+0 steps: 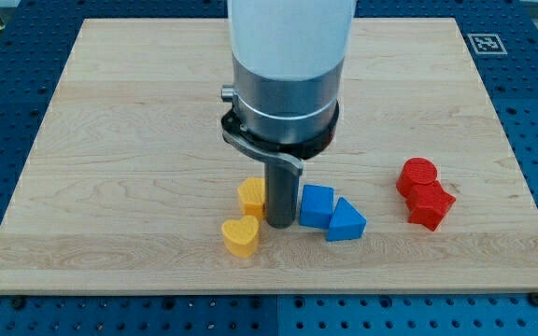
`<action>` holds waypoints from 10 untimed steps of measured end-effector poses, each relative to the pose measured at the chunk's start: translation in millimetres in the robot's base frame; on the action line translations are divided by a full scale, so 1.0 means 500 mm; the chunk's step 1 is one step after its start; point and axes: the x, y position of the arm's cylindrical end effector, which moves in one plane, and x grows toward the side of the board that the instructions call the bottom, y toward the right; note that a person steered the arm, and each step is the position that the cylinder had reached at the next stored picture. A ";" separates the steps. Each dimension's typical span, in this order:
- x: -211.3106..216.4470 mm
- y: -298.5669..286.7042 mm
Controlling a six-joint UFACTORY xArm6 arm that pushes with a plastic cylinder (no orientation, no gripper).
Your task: Slide the yellow hexagon into the top side of the yellow heart
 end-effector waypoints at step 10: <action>-0.082 -0.075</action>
